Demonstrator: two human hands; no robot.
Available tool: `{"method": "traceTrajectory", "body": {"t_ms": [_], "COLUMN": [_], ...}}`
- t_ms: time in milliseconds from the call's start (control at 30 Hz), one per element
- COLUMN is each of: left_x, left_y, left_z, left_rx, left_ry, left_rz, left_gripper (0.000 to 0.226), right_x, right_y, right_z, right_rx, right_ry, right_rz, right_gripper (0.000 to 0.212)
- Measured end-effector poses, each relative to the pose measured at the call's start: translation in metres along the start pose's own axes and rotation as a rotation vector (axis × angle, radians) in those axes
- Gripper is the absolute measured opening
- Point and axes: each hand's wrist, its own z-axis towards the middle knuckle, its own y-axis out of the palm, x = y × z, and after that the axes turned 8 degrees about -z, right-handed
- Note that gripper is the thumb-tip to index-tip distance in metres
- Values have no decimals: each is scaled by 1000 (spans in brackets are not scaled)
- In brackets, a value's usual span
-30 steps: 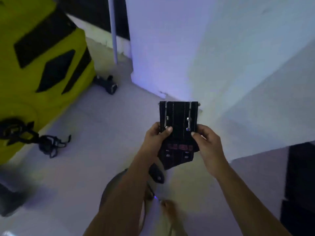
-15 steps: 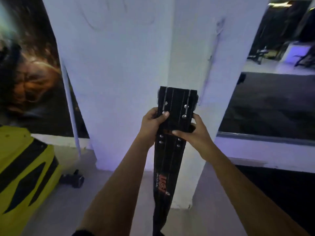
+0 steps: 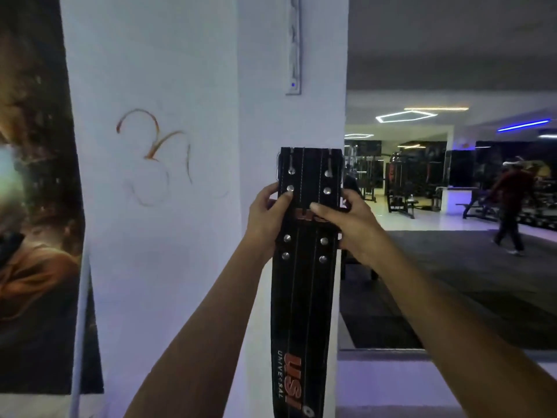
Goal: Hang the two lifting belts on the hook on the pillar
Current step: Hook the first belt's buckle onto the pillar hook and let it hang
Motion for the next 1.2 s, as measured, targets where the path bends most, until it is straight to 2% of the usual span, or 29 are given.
{"method": "traceTrajectory", "body": {"t_ms": [67, 200, 300, 400, 467, 667, 767, 867, 1000, 1100, 1200], "left_x": [5, 18, 17, -1, -5, 12, 10, 8, 1, 17, 42], "left_y": [11, 31, 25, 10, 9, 25, 23, 16, 1, 15, 37], "left_z": [8, 11, 0, -22, -27, -20, -29, -41, -53, -43, -28], "left_rx": [19, -88, -189, -232, -275, -224, -245, -335, -442, -370, -276], "left_ry": [17, 59, 72, -90, -134, -54, -33, -137, -246, -199, -75], "left_rz": [-7, 2, 35, 114, 55, -41, -31, 6, 124, 11, -58], "left_gripper": [28, 29, 25, 25, 26, 16, 19, 27, 22, 22, 23], "right_x": [-1, -12, -37, -61, -72, -87, -91, -103, -125, -136, -141], "right_y": [-7, -13, -14, -19, -23, -30, -30, -27, -31, -33, -33], "right_z": [-1, 1, 7, 16, 21, 26, 26, 24, 25, 29, 31], "right_rx": [-36, 106, 166, 183, 181, 111, 149, 153, 171, 164, 140], "right_ry": [12, -74, -139, -172, -170, -117, -81, -96, -112, -131, -144], "right_rz": [-22, 131, 159, 162, 152, 192, 169, 143, 118, 125, 135], "right_gripper": [60, 41, 43, 44, 47, 45, 44, 33, 35, 32, 37]}}
